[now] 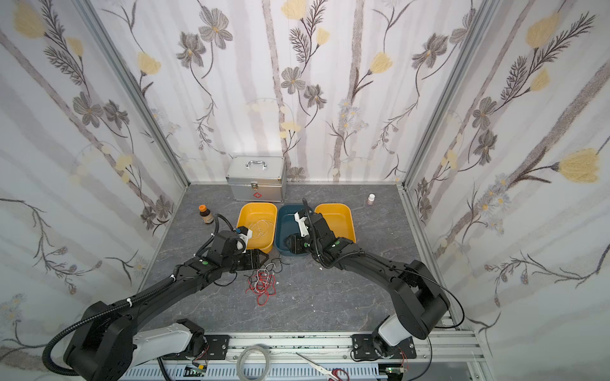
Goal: Untangle and sort cables by color
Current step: Pick up the cable from the center of the table.
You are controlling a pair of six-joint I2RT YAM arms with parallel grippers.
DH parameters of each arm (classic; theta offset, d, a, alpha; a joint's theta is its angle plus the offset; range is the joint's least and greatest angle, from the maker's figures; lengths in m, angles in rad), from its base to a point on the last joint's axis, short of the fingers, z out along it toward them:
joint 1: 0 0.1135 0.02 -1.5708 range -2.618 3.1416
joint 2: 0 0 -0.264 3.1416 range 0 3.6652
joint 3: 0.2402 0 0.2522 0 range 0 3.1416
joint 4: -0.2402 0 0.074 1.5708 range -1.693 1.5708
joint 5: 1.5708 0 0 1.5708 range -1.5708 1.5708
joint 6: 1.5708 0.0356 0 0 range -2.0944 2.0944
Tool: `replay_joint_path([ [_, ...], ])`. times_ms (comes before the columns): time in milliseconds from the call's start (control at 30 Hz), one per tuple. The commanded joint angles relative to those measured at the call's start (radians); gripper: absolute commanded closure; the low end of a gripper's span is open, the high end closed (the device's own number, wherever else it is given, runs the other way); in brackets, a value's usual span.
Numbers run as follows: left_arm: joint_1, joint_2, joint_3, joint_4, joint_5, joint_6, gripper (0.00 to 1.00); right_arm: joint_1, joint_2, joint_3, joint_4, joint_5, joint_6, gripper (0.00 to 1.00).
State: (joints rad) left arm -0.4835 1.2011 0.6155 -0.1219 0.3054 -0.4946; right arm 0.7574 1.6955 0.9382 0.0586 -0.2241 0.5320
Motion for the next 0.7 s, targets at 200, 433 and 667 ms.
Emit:
replay_joint_path([
  [200, 0.007, 0.02, -0.012, -0.013, -0.038, -0.039, 0.35, 0.104, 0.088, -0.034, 0.077, 0.043, 0.018, 0.49],
  [433, 0.001, 0.084, -0.078, 0.063, -0.02, -0.094, 0.36, 0.109, 0.132, -0.045, 0.06, 0.136, -0.007, 0.42],
  [667, -0.007, 0.104, -0.097, 0.103, -0.019, -0.11, 0.36, 0.106, 0.199, -0.062, 0.11, 0.083, 0.01, 0.41],
])
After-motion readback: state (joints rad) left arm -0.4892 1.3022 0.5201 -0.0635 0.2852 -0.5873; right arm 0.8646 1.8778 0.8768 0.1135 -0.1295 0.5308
